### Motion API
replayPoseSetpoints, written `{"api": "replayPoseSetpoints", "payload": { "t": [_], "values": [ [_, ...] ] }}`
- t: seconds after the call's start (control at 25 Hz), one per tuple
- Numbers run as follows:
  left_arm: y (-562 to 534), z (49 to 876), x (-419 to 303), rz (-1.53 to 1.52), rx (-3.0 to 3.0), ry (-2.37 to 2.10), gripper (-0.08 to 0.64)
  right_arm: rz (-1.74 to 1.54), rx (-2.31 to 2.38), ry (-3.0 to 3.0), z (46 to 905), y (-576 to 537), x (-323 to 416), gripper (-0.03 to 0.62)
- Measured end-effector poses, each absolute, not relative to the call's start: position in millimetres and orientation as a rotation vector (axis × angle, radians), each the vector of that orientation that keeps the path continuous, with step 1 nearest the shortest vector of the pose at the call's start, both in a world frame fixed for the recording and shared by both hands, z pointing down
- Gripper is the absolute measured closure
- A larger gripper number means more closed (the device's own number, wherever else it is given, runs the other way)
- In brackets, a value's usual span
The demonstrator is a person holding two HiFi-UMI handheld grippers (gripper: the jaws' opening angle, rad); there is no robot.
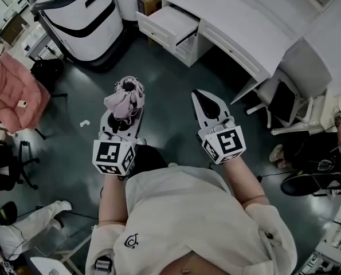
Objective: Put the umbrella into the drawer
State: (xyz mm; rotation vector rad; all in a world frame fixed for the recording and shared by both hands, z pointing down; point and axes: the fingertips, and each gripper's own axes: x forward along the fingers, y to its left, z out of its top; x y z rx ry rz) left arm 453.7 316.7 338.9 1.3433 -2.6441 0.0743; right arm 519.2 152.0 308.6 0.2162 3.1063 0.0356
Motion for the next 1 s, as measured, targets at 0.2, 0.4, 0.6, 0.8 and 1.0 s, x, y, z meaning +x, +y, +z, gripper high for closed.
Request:
{"api": "replayPoseSetpoints", "payload": {
  "t": [0.2, 0.4, 0.6, 0.8, 1.0],
  "values": [
    [316.8, 351.6, 402.1, 0.063, 1.358, -2.604, 0.333, 0.007, 0.179, 3.146, 321.4, 149.8, 464.0, 0.588],
    [318.5, 349.7, 315.3, 0.088, 1.423, -2.575, 0.333, -0.005, 0.116, 3.145, 318.0, 157.0, 381.7, 0.588],
    [323.1, 339.9, 206.4, 0.087, 1.5, -2.556, 0.333, 0.008, 0.017, 3.154, 314.9, 164.3, 280.6, 0.588],
    [323.5, 338.0, 109.5, 0.137, 1.608, -2.49, 0.333, -0.029, -0.099, 3.146, 311.8, 166.1, 189.6, 0.588],
    [322.9, 341.0, 36.9, 0.144, 1.635, -2.451, 0.333, -0.035, -0.162, 3.17, 317.1, 167.5, 127.9, 0.588]
  ]
}}
